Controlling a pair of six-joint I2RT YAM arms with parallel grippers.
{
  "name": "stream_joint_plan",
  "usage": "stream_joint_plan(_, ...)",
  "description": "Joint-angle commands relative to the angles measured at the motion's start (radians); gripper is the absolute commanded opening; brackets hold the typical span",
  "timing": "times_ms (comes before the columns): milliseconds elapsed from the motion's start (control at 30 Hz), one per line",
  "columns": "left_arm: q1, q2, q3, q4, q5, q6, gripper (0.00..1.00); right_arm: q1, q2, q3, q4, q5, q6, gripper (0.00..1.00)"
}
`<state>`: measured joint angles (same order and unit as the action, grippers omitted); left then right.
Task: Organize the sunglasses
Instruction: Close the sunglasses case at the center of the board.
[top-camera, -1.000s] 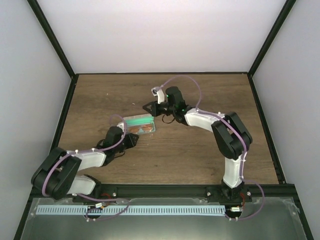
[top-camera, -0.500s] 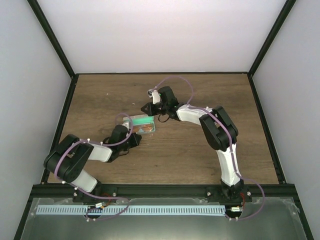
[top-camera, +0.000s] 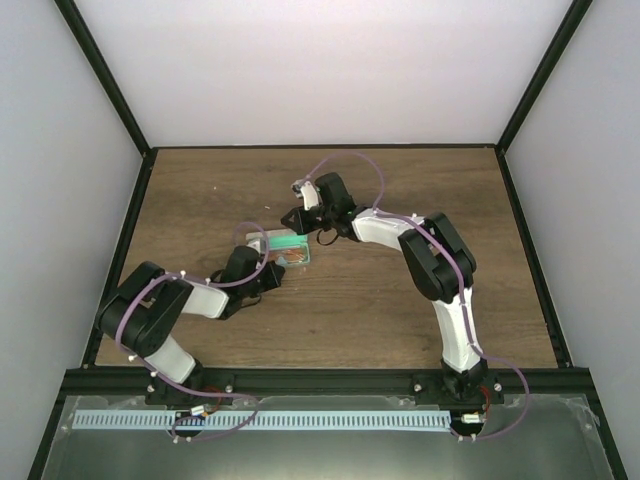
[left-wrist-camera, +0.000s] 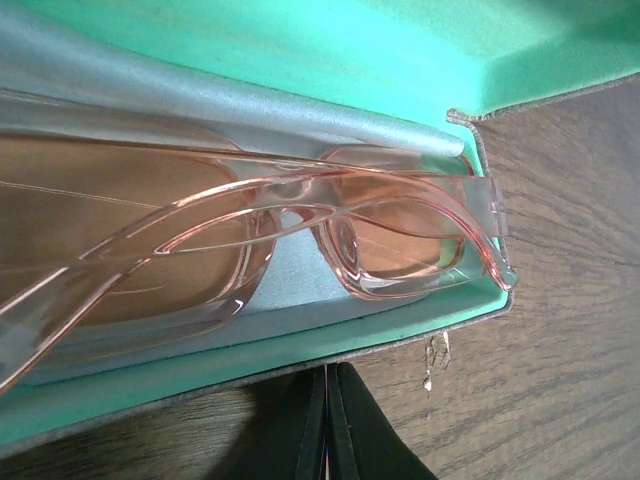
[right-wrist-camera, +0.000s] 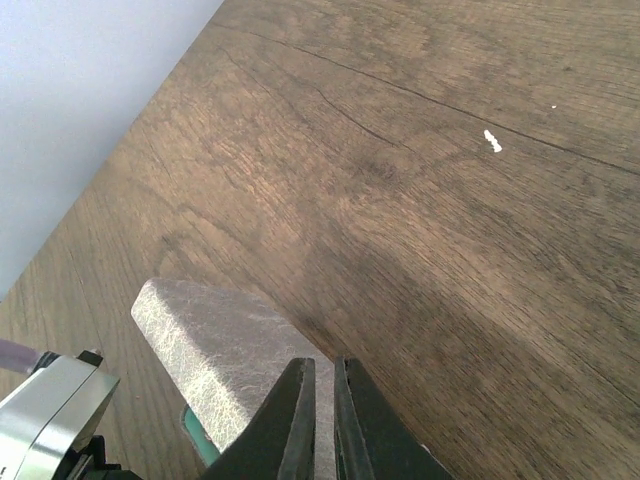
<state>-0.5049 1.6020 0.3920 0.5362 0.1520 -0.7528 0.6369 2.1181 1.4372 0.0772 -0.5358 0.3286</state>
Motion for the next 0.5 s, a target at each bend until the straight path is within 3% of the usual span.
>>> stream_joint_plan(0,-0.003,0.033,0.013,-0.007,-0.014,-0.003,0.04,0.032,0.016,-0.002,-0.098,0.018,-0.052,0.09)
stream_joint_plan(467,-0.003,0.046,0.011,0.006,-0.009,-0.004,0.04,0.064,-0.005,-0.097,-0.088,0.068,-0.046,0.09)
